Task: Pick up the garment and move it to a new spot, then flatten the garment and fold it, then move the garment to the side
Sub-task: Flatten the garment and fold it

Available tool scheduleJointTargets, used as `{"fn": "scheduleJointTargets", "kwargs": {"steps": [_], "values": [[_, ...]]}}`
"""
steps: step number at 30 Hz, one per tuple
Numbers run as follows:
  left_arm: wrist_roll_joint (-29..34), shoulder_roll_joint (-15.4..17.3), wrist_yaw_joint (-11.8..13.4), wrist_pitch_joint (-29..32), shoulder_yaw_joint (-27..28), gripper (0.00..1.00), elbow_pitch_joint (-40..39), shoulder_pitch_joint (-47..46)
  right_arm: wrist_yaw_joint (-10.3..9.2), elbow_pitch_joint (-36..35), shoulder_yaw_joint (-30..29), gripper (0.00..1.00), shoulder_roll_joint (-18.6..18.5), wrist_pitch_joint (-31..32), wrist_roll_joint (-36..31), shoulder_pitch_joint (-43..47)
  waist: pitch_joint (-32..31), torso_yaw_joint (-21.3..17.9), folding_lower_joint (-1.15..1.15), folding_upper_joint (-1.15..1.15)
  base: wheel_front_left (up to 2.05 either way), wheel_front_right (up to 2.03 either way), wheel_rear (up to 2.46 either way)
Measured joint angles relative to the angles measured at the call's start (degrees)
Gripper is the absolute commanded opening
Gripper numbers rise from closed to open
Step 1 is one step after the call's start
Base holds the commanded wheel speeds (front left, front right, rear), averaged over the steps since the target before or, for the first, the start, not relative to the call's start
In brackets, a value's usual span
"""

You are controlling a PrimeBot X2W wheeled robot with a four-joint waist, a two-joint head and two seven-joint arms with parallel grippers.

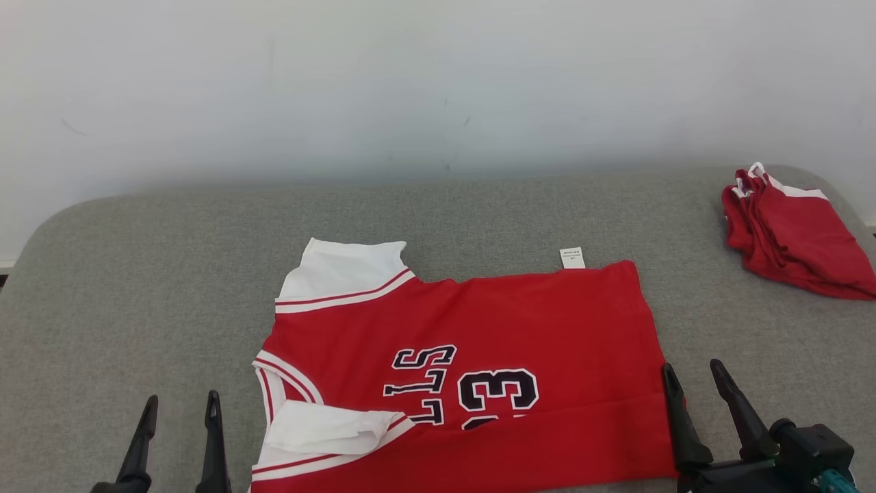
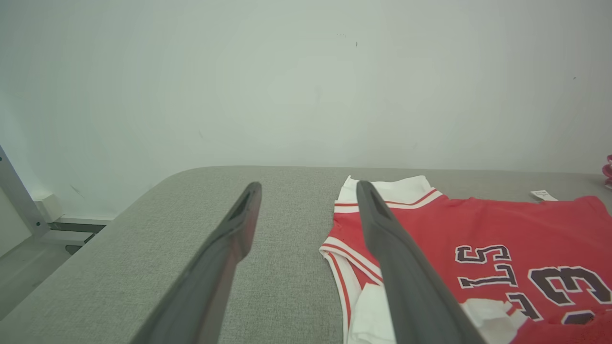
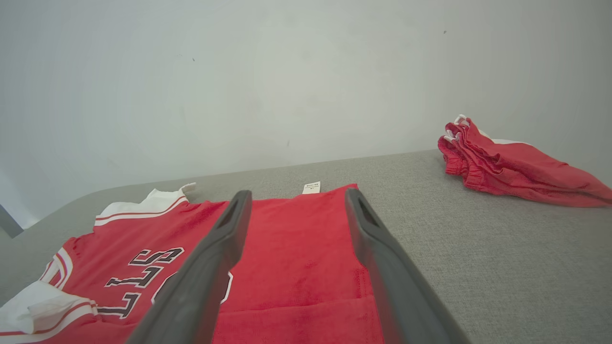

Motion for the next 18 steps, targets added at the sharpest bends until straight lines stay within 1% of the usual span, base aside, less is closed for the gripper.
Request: {"fn": "scheduleJointTargets", "kwargs": {"steps": [1, 6, 12, 18], "values": [[1.07, 0.16, -0.34, 0.0, -0.11, 1.0, -0.01, 0.19, 0.0, -0.04, -0.35, 1.0, 0.37, -0.07, -0.7, 0.05, -0.07, -0.01, 0.0, 0.0, 0.0, 0.0, 0.0], [2.23, 0.04, -1.35, 0.0, 0.32, 1.0, 0.03, 1.43, 0.0, -0.87, -1.8, 1.0, 2.15, -0.1, -2.99, 0.96, -0.16, 0.05, 0.0, 0.0, 0.0, 0.0, 0.0], [2.86, -0.54, -1.35, 0.0, 1.87, 1.0, -0.78, 3.93, 0.0, -1.2, -2.41, 1.0, 3.12, -0.14, -4.09, 1.67, -0.43, -0.05, 0.0, 0.0, 0.0, 0.0, 0.0], [3.13, -1.08, -1.49, 0.0, 2.7, 1.0, -0.7, 3.91, 0.0, -1.19, -2.4, 1.0, 3.32, -0.14, -4.24, 1.51, -0.36, -0.38, 0.0, 0.0, 0.0, 0.0, 0.0]]}}
